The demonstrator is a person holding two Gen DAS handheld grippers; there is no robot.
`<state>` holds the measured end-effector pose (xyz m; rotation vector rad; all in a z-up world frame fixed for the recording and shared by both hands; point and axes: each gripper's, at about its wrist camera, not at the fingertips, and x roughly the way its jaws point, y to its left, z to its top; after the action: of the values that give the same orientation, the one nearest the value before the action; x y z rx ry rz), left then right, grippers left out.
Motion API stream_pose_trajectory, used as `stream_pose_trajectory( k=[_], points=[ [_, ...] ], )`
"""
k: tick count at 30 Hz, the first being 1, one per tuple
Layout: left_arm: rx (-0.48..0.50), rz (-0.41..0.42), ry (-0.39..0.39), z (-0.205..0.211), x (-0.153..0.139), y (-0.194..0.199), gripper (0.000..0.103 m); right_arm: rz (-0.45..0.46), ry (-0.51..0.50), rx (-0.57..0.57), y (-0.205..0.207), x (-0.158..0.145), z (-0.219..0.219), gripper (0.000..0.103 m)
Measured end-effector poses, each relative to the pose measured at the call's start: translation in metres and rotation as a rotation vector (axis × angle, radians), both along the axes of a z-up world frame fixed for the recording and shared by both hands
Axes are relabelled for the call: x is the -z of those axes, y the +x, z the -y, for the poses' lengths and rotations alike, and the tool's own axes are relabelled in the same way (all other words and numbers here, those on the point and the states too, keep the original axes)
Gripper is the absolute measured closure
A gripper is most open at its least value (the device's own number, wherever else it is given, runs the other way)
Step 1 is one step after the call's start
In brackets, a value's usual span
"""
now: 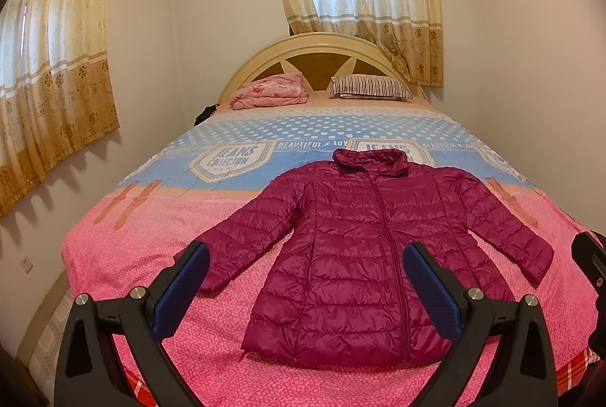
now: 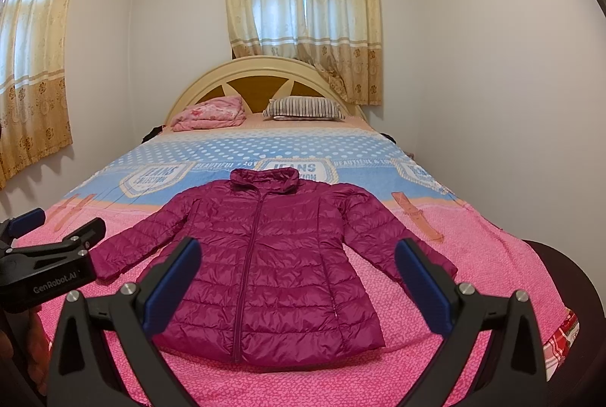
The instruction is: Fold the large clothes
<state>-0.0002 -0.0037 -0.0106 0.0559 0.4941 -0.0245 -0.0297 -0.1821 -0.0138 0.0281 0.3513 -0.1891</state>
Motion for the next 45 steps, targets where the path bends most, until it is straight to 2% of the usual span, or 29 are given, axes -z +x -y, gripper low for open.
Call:
stream_pose_trajectory(
  k=[45],
  points=[
    [-0.001, -0.001, -0.003, 0.002, 0.000, 0.002, 0.001, -0.006, 0.014, 0.003, 0.005, 0.010, 0.001, 0.000]
  ],
)
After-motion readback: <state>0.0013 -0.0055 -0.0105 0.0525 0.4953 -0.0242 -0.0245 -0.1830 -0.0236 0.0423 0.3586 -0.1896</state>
